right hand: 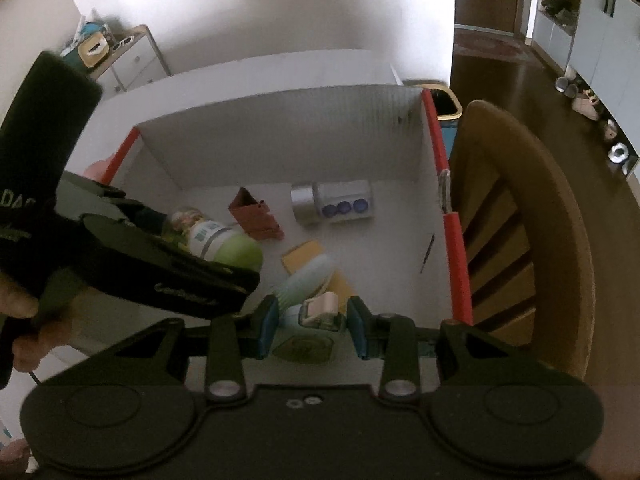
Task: Organize rigid objects
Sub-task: 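Carry the jar with the left tool while the right tool carries the correction tape into the red box, then open the left tool over the box floor while the right tool releases the correction tape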
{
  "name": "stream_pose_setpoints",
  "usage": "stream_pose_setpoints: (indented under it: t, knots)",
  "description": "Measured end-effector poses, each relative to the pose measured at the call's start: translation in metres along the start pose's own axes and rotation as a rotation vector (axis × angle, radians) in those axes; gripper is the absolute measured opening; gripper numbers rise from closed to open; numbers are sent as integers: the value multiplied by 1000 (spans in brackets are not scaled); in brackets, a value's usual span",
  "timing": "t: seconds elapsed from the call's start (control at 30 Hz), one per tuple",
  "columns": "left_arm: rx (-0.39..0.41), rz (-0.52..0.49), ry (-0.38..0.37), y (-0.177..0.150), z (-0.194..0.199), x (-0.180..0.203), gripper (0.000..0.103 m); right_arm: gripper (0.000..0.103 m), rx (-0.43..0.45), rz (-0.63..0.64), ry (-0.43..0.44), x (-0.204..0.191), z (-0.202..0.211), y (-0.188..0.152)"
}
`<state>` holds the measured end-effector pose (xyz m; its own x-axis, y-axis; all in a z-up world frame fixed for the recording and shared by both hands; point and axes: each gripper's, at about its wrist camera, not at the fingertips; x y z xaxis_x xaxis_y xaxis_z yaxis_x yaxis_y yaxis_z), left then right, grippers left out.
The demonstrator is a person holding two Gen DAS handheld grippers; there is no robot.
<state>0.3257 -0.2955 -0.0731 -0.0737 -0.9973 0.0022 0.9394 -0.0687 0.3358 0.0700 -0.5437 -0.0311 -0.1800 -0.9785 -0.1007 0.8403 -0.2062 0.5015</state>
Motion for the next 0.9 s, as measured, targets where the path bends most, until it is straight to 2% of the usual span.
stream_pose_setpoints:
  t: [0.37, 0.57, 0.9]
  knots:
    - [-79, 46, 53, 15, -25, -1, 83, 36, -11, 23, -6, 1, -15, 9]
    - [-113, 123, 40, 19, -33, -9, 83, 36, -17, 42, 8, 1, -12, 4]
    - [-98, 150, 38, 17, -30, -11, 83, 49, 6, 42, 41, -3, -1, -1]
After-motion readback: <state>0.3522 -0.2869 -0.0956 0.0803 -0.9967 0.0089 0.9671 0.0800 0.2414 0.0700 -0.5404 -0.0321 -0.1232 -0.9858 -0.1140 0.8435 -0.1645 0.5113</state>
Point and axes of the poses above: each gripper's, at about its wrist camera, not at the fingertips, and z roughly against the way its jaws point, x to its right, y to its top, and after that the axes turned 6 degrees about z, right-handed
